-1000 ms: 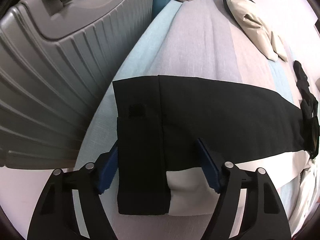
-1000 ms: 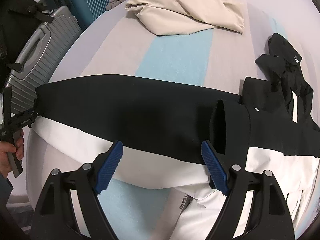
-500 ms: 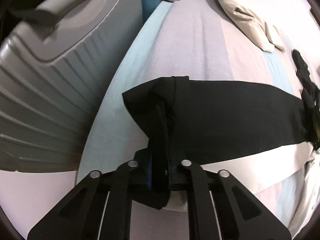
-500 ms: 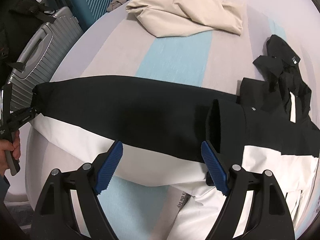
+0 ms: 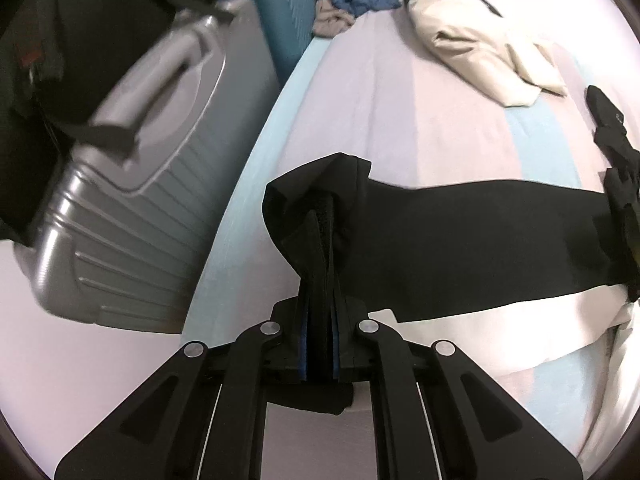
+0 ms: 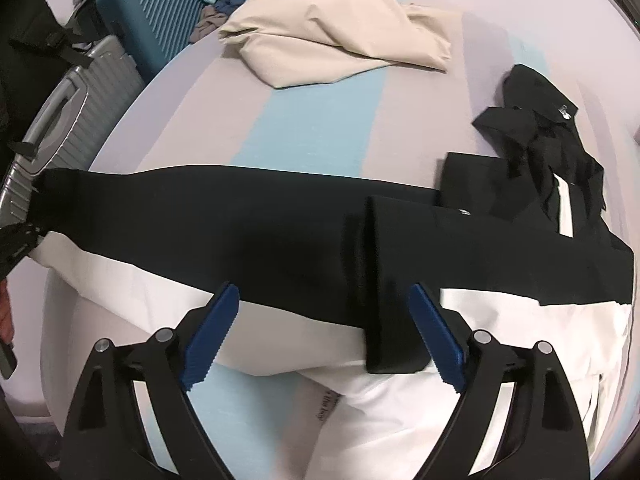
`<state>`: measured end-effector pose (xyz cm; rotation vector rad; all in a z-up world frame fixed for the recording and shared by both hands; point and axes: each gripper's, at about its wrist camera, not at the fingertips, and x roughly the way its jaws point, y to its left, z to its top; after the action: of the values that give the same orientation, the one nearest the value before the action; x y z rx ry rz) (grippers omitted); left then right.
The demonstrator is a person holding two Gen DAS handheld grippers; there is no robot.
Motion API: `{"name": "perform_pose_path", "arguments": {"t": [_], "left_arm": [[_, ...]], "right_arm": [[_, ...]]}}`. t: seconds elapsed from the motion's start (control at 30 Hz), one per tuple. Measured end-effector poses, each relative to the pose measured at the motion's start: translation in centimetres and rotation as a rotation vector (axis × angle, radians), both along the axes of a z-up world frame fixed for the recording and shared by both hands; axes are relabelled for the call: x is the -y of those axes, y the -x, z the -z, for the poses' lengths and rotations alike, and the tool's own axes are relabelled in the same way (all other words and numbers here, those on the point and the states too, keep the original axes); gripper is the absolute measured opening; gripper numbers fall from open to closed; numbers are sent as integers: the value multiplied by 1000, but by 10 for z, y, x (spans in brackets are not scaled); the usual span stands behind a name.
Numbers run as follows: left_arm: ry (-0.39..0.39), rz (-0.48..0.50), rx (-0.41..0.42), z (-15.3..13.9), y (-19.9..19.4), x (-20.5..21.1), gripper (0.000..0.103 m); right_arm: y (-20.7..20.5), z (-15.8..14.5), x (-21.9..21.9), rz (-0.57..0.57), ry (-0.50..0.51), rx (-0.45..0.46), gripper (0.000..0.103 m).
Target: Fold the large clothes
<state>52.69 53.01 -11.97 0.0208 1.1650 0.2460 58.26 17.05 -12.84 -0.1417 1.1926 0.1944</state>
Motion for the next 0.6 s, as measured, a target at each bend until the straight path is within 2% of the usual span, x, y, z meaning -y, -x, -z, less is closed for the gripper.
{"name": "perform_pose_path", "arguments": {"t": [0.13,0.3,0.6], "left_arm": [[2,4,12,-17,-2,31,6],[29,21,17,-31,-5,71,6],[59,75,30,-48,-17,177,6]], "right_arm": [[2,-7,20,29,-5,29,94],[5,-14,53,54,-4,62,94],[19,-20,135,131,-15,88,95]]}}
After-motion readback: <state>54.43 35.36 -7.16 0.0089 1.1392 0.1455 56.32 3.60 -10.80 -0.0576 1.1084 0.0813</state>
